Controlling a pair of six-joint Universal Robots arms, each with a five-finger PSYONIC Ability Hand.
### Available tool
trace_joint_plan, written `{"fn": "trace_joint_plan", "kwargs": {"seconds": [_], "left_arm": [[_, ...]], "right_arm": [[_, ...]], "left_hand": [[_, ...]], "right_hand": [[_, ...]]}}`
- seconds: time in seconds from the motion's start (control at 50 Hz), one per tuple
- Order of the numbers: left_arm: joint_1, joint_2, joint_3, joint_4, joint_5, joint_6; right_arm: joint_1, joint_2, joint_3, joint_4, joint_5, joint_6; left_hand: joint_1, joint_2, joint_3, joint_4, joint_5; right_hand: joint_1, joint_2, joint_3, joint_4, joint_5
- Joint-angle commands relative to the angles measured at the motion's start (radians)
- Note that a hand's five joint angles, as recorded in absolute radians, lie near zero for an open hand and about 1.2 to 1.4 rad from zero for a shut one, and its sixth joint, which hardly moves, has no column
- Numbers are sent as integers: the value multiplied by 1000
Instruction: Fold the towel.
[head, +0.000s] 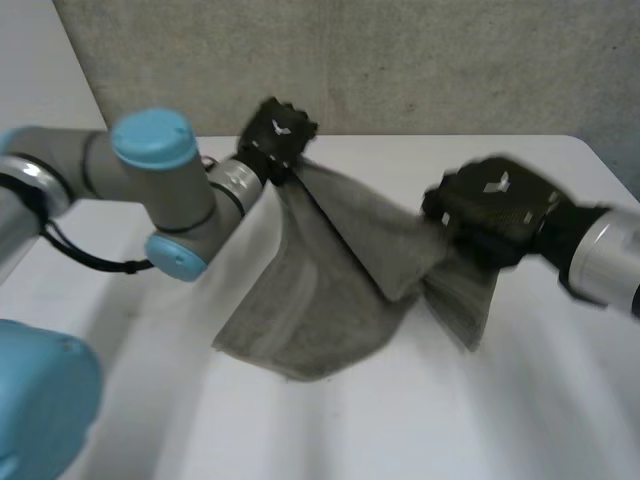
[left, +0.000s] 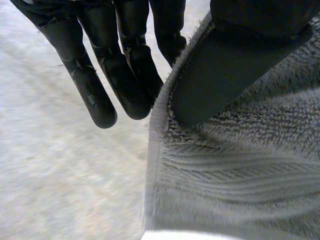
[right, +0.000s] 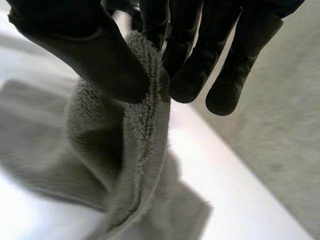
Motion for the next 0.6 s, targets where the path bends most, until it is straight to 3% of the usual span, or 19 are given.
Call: {"fn": "trace_joint_plan", "kwargs": {"seconds": [0.02, 0.2, 0.3, 0.38, 0.52, 0.6], "left_arm": [[9, 335, -290, 15, -117, 23], [11, 699, -606, 42, -188, 94], [0, 1004, -804, 119, -197, 121], [3, 1128, -870, 122, -197, 130], [14, 1107, -873, -21, -226, 172], [14, 982, -861, -87, -237, 184]], "right_arm": [[-57, 3, -175, -35, 24, 166], [-52, -90, -303, 14, 24, 176], [-54, -151, -447, 138, 21, 170], [-54, -130, -562, 291, 13, 121], [-23, 2, -649, 482, 33, -91], [72, 147, -682, 542, 113, -178]], "left_hand": [[210, 180, 181, 180, 195], [210, 180, 181, 180, 195], [210, 180, 181, 180, 195], [210, 180, 181, 180, 195], [210, 180, 181, 180, 195], [210, 180, 181, 180, 195]], "right_hand": [[83, 61, 35, 32, 30], [83, 61, 35, 32, 30], [83, 61, 35, 32, 30], [83, 61, 35, 32, 30], [83, 61, 35, 32, 30], [83, 61, 35, 32, 30]]}}
